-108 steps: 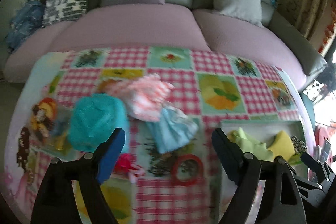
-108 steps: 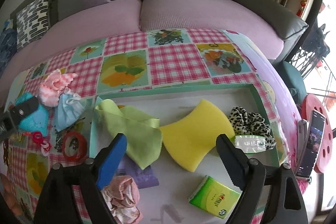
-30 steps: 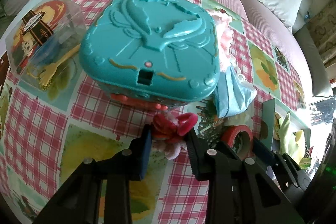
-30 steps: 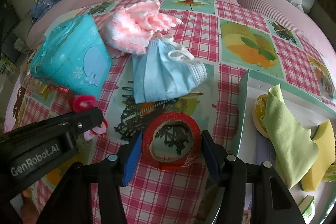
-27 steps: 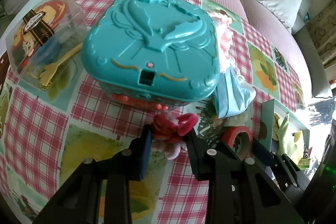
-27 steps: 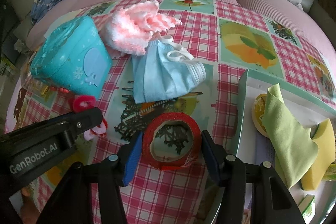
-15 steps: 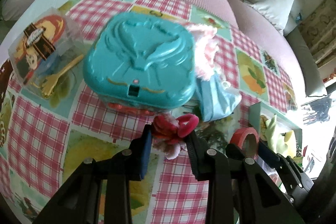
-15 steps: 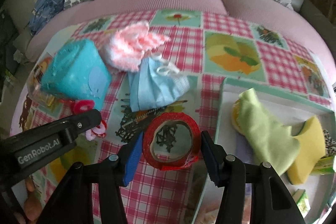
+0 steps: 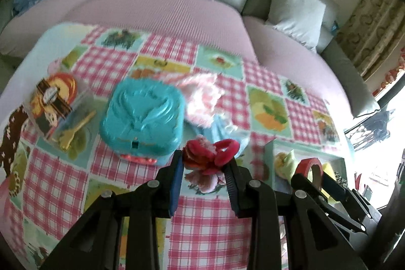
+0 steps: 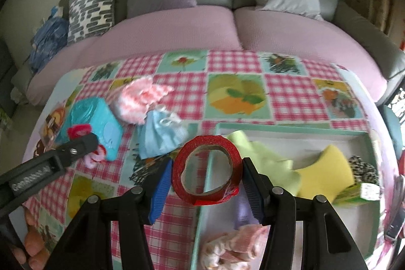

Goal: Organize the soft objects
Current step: 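Carry the red bow and red tape roll into the tray and open both tools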

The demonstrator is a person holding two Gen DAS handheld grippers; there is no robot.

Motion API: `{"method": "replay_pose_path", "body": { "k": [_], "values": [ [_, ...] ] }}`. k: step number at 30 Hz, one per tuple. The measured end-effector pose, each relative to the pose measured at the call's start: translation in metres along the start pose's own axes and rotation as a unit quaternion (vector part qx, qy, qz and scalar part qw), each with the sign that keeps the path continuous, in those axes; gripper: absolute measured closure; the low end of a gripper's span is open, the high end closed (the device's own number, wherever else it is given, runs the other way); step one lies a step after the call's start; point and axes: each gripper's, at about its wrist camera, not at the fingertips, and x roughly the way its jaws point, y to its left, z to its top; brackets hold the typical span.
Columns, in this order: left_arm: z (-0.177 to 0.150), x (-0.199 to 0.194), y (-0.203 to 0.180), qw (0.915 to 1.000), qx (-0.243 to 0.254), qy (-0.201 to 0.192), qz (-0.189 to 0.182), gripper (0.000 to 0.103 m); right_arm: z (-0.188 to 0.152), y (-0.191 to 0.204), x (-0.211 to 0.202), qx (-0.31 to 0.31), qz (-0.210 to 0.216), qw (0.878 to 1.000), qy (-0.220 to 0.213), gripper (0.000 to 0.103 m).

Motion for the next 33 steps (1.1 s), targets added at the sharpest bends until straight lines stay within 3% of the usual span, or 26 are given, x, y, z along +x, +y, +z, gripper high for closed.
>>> {"method": "replay_pose_path", "body": {
  "k": [7,14,22,33],
  "values": [
    [-0.002,-0.012,-0.036,0.9987,0.042,-0.023,-0.018,0.070,0.000,-0.031,-0.013,0.028,-0.032,0.999,-0.011,0.046],
    [-0.013,-0.007,-0.079,0.9946,0.090,-0.014,-0.050,0.070,-0.005,-0.064,-0.024,0.056,-0.078,0.995,-0.009,0.046],
    [-0.032,0.009,-0.129,0.9851,0.153,0.015,-0.077,0.070,-0.022,-0.110,-0.024,0.101,-0.123,0.987,0.021,0.046],
    [-0.060,0.044,-0.173,0.9710,0.215,0.062,-0.084,0.070,-0.040,-0.147,-0.022,0.139,-0.143,0.979,0.043,0.046]
  ]
}}
